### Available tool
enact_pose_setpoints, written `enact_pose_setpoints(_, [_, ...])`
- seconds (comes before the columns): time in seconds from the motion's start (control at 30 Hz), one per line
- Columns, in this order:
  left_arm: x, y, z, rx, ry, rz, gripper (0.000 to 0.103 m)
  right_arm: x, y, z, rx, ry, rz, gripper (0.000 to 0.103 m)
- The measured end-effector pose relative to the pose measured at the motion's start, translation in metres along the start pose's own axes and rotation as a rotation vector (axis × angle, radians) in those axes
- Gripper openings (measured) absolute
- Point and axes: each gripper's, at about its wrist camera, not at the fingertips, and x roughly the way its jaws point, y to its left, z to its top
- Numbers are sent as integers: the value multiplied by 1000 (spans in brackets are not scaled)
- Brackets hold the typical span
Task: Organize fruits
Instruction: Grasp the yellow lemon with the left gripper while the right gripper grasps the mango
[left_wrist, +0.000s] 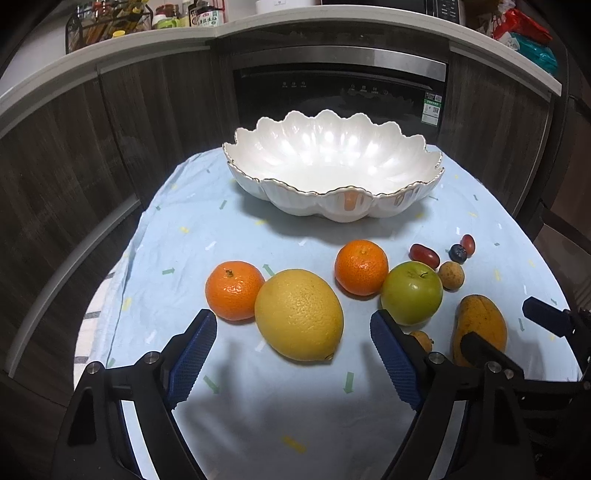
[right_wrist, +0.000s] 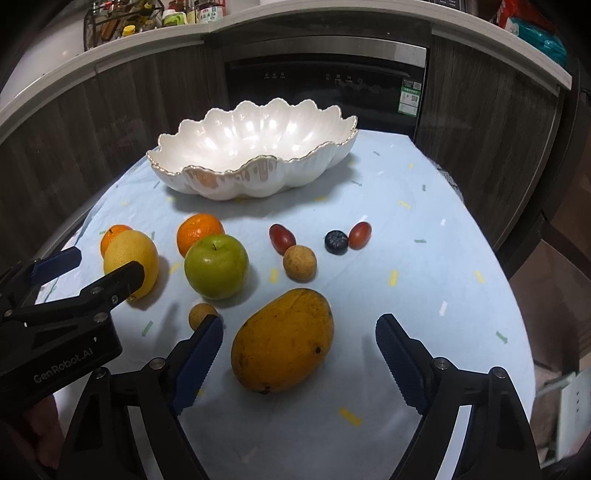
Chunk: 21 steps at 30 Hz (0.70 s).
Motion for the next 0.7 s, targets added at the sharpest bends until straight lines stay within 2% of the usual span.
enact_pose_setpoints(0.2, [8,1,0,-13,17,-12,84,9,4,-1,-5,17,8,86])
enact_pose_setpoints(0.47, [19,0,2,-27,36,-24,80,19,-1,-2,21,48,9,80])
enact_pose_setpoints(0.7, [28,1,3,-40,66,-32,65,27,-2,-4,41,68,24,75])
